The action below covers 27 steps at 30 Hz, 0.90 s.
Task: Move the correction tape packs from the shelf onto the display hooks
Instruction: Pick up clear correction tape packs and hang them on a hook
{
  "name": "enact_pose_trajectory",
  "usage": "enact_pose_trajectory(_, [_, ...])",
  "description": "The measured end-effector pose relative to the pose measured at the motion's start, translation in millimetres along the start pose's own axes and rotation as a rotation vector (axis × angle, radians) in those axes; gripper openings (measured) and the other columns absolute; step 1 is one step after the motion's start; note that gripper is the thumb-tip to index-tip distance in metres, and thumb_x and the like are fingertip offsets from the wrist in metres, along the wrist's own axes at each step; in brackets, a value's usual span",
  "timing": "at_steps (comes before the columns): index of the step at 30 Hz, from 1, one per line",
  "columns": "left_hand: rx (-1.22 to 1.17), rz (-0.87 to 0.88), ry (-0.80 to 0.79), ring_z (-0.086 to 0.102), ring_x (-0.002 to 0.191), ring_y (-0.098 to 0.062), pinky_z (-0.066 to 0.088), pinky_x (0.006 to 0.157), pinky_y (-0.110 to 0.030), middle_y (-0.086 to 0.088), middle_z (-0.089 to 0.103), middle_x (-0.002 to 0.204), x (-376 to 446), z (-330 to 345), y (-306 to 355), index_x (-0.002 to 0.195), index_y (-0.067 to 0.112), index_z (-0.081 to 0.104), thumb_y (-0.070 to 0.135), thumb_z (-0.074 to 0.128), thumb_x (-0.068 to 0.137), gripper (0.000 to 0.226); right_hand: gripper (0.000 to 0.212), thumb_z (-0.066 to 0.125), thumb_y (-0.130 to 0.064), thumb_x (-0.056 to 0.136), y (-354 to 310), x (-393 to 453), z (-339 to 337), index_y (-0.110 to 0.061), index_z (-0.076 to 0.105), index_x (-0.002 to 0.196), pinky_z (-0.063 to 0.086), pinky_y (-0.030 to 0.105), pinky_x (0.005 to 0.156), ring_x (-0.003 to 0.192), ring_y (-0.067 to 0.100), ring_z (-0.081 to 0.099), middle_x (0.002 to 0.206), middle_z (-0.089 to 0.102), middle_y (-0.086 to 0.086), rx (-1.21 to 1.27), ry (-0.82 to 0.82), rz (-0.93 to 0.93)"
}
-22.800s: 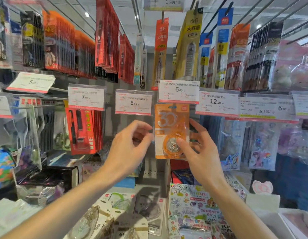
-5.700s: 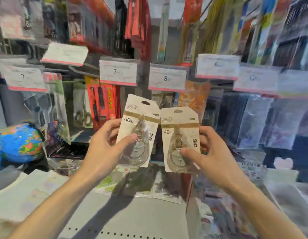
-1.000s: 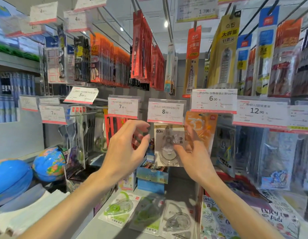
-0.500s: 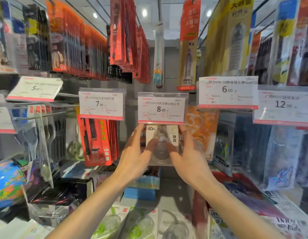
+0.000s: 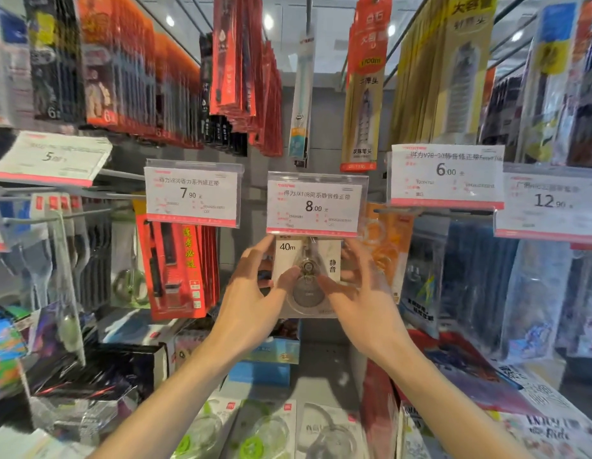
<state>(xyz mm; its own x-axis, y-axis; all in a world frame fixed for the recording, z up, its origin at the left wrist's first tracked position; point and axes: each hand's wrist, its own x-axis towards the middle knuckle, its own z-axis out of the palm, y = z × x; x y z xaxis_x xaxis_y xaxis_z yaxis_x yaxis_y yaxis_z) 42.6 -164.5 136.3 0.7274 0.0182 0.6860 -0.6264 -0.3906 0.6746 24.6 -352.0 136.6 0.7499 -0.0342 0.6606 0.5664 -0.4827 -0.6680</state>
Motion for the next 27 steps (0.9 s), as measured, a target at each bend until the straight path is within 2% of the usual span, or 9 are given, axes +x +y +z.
enact_pose_trajectory(3, [0.028,-0.011,-0.030,0.055,0.108,0.022,0.044,0.074,0.003,0.010,0.050,0.151,1.3,-2.1,1.7,0.153,0.044,0.033,0.051,0.063,0.095,0.066,0.071,0.067,-0.039,0.098,-4.5,1.3,-1.4,-0.052,0.025,0.153,0.060,0.023,0.088,0.109,-0.005,0.067,0.145,0.054,-0.021,0.009,-0.007,0.008])
enact_pose_trajectory(6, [0.034,-0.023,-0.048,0.055,0.116,0.016,0.041,0.076,0.004,0.014,0.049,0.152,1.6,-3.2,4.8,0.153,0.046,0.031,0.051,0.062,0.096,0.066,0.069,0.069,-0.037,0.098,-8.5,2.8,-3.5,-0.047,0.031,0.154,0.056,0.010,0.079,0.107,-0.014,0.065,0.131,0.053,-0.035,0.059,-0.021,0.029])
enact_pose_trajectory(10, [-0.031,-0.026,-0.056,0.057,0.117,0.016,0.048,0.084,-0.001,0.031,0.064,0.129,-5.8,-7.0,8.3,0.149,0.046,0.041,0.046,0.064,0.098,0.056,0.061,0.068,-0.021,0.099,-9.2,-1.9,-14.8,-0.038,0.040,0.151,0.053,0.007,0.080,0.103,-0.014,0.066,0.137,0.057,-0.014,0.166,-0.042,0.108])
enact_pose_trajectory(14, [-0.078,-0.070,0.015,0.058,0.110,0.021,0.044,0.082,0.001,0.026,0.067,0.125,-18.1,-12.8,14.7,0.137,0.038,0.054,0.034,0.064,0.099,0.039,0.043,0.064,-0.021,0.100,-16.6,-15.9,-30.6,-0.029,0.052,0.141,0.056,0.031,0.102,0.111,0.001,0.068,0.128,0.069,-0.012,0.167,-0.026,0.135])
enact_pose_trajectory(16, [-0.092,-0.080,0.081,0.058,0.108,0.020,0.047,0.081,-0.002,0.021,0.065,0.124,-30.1,-15.7,21.3,0.123,0.039,0.058,0.030,0.065,0.099,0.027,0.032,0.067,-0.027,0.099,-20.8,-25.4,-38.7,-0.032,0.059,0.129,0.055,0.039,0.104,0.111,0.005,0.070,0.116,0.073,-0.013,0.181,-0.021,0.159])
enact_pose_trajectory(19, [-0.167,-0.084,0.143,0.065,0.101,0.008,0.055,0.091,-0.024,0.018,0.070,0.107,-52.9,-21.3,34.8,0.110,0.034,0.064,0.022,0.068,0.097,0.018,0.020,0.070,-0.030,0.097,-26.9,-43.6,-49.3,-0.029,0.064,0.117,0.061,0.039,0.093,0.094,0.011,0.076,0.101,0.079,-0.004,0.294,-0.027,0.210])
enact_pose_trajectory(21, [-0.208,-0.107,0.142,0.069,0.099,-0.003,0.056,0.091,-0.034,0.016,0.072,0.103,-69.2,-26.2,45.7,0.109,0.030,0.066,0.020,0.069,0.097,0.015,0.016,0.070,-0.023,0.098,-31.4,-58.5,-54.5,-0.024,0.067,0.113,0.063,0.031,0.079,0.083,0.016,0.077,0.094,0.079,0.004,0.401,-0.052,0.227])
enact_pose_trajectory(24, [-0.255,-0.139,0.155,0.072,0.092,-0.011,0.060,0.082,-0.030,0.012,0.073,0.099,-93.5,-31.8,56.7,0.109,0.025,0.067,0.019,0.070,0.096,0.014,0.012,0.068,-0.017,0.098,-37.2,-80.4,-56.0,-0.022,0.069,0.109,0.060,0.022,0.069,0.074,0.015,0.075,0.088,0.079,0.006,0.480,-0.086,0.233])
enact_pose_trajectory(27, [-0.297,-0.135,0.183,0.074,0.085,-0.007,0.057,0.071,-0.020,0.009,0.075,0.095,-116.5,-37.2,60.6,0.106,0.022,0.068,0.014,0.070,0.096,0.014,0.010,0.068,-0.015,0.098,-43.0,-99.2,-50.2,-0.018,0.070,0.108,0.059,0.022,0.067,0.070,0.014,0.072,0.085,0.079,0.007,0.510,-0.098,0.247])
